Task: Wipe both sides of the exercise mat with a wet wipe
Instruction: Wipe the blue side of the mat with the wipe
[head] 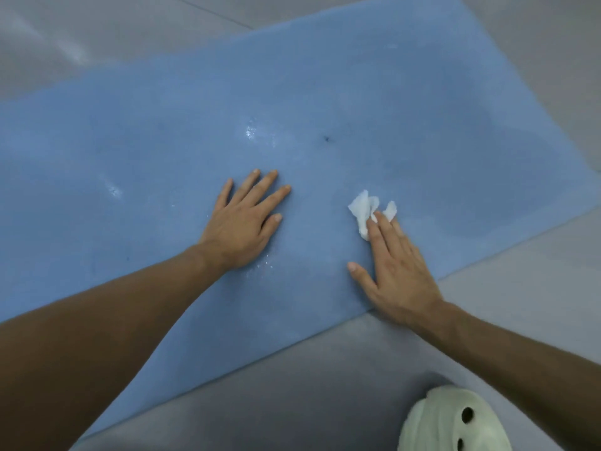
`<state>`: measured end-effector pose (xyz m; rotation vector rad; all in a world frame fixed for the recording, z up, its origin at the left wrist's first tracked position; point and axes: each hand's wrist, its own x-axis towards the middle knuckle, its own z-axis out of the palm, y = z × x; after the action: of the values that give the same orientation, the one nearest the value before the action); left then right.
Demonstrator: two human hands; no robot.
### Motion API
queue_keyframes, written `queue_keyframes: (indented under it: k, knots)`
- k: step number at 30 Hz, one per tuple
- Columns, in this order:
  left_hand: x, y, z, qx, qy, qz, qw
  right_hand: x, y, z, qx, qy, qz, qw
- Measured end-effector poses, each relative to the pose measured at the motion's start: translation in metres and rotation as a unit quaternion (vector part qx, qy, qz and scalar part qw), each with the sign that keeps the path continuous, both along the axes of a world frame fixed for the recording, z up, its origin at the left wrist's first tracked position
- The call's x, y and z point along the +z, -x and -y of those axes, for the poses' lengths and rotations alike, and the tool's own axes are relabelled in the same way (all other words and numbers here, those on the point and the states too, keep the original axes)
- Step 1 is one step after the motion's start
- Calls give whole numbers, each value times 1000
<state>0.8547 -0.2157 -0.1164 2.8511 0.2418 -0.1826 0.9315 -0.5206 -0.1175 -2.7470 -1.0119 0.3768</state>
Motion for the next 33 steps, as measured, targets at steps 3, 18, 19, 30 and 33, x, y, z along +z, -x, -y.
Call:
queue_keyframes:
  k: [3,18,19,30,33]
  knots:
    - [-1,-13,16,-12,-2,-7,1000,1,66,-8,141,-42,16,989]
    - [-8,-18,17,-10,-27,21,999,1,20,63,26,64,114,991]
    - [-9,-18,18,-10,-29,24,999,2,5,71,-25,76,113,990]
    - [-14,-18,17,-16,-50,32,998,21,80,61,145,76,22,986]
    - [-14,-18,17,-16,-47,29,998,26,111,39,230,70,32,970]
